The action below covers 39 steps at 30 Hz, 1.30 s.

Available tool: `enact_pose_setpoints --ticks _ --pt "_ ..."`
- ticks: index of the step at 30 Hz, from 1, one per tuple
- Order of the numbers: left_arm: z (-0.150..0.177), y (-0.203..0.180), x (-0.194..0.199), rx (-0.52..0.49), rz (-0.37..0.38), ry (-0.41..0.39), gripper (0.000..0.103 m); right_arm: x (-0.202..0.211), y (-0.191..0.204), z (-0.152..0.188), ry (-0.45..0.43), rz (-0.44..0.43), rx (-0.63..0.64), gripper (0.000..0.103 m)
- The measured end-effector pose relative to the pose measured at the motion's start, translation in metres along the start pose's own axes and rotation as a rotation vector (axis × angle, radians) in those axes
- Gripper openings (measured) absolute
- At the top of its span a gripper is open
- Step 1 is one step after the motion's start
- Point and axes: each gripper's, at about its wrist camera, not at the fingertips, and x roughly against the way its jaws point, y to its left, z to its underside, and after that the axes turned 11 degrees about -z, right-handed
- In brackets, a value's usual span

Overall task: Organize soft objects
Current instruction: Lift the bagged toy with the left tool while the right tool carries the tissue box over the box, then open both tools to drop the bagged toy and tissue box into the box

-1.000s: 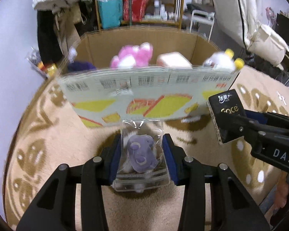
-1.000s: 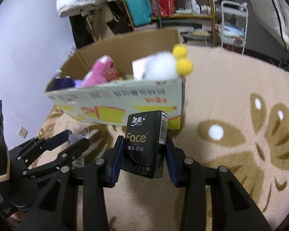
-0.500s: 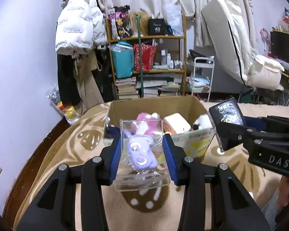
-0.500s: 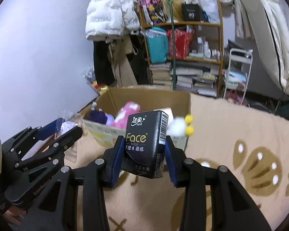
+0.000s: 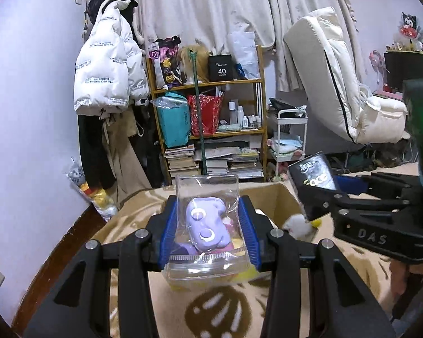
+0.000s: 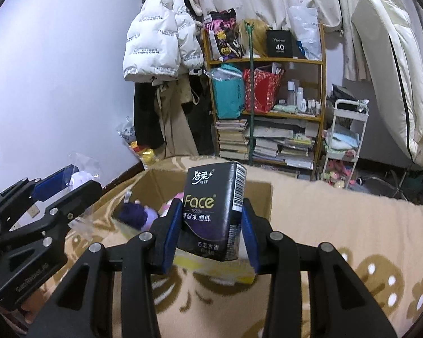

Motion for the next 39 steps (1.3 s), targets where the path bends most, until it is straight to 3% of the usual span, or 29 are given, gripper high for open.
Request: enact_pose_setpoints --ticks 10,23,31,34,39 --pt "-0.020 -0.001 -0.038 0.011 0.003 -0.013 0.041 -0.023 -0.020 -0.030 -0.019 0.005 0.016 0.043" --pt "0.003 -0.003 -0.095 0.047 0.044 0.127 0.042 -0.067 -0.035 -0.002 0.085 -0.052 -0.024 0.044" --pt "0.017 0.003 -0.114 0.075 0.013 0.198 0.044 -0.088 -0.045 0.020 0.138 -0.090 -0.084 0.044" --pt "0.020 0.009 -0.114 0.092 0.003 0.215 0.057 -0.090 -0.046 0.025 0.152 -0.101 -0.096 0.046" --pt "0.020 0.011 -0.110 0.061 -0.013 0.220 0.061 -0.090 -0.047 0.028 0.157 -0.109 -0.107 0.047"
